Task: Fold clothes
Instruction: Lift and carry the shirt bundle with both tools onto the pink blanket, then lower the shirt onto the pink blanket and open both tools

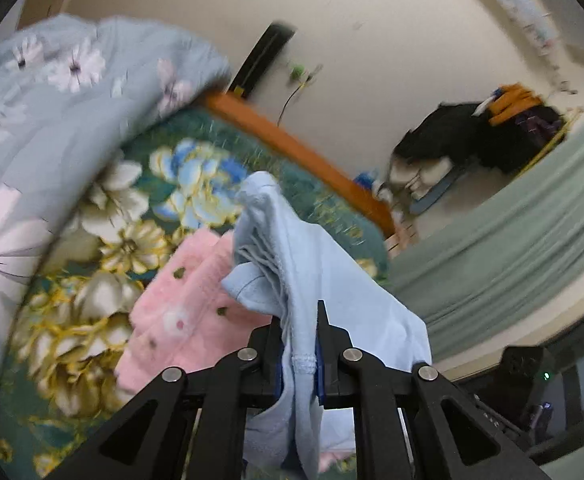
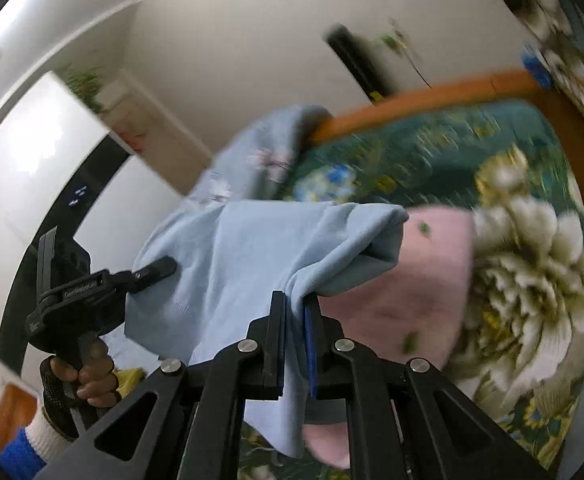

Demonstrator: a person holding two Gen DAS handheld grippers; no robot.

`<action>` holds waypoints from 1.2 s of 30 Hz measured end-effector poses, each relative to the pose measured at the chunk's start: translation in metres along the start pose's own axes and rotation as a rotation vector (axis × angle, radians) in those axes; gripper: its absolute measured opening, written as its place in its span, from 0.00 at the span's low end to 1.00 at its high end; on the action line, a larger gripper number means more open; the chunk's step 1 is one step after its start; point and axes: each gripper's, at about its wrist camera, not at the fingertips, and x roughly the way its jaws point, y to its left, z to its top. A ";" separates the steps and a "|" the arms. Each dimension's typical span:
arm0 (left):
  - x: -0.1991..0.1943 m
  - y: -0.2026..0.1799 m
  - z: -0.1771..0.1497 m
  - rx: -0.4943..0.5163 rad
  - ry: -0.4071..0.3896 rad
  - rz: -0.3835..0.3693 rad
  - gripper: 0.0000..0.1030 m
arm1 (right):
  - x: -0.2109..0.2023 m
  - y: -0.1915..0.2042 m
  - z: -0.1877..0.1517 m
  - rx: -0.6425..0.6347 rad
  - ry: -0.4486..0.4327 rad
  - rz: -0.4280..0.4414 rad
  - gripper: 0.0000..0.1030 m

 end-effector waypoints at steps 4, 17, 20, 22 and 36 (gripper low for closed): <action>0.037 0.040 -0.013 -0.082 0.077 0.079 0.14 | 0.028 -0.044 -0.014 0.072 0.070 -0.071 0.08; -0.028 0.069 -0.026 -0.072 -0.002 0.258 0.22 | -0.008 -0.071 -0.017 0.064 0.066 -0.229 0.20; -0.040 0.041 -0.038 -0.019 -0.044 0.201 0.22 | -0.019 -0.046 -0.009 0.007 0.049 -0.187 0.20; -0.034 0.017 -0.050 0.052 -0.037 0.185 0.23 | -0.016 -0.021 -0.009 -0.057 0.059 -0.136 0.20; -0.002 -0.002 -0.105 0.156 -0.046 0.391 0.28 | 0.002 -0.012 -0.065 -0.123 0.129 -0.207 0.17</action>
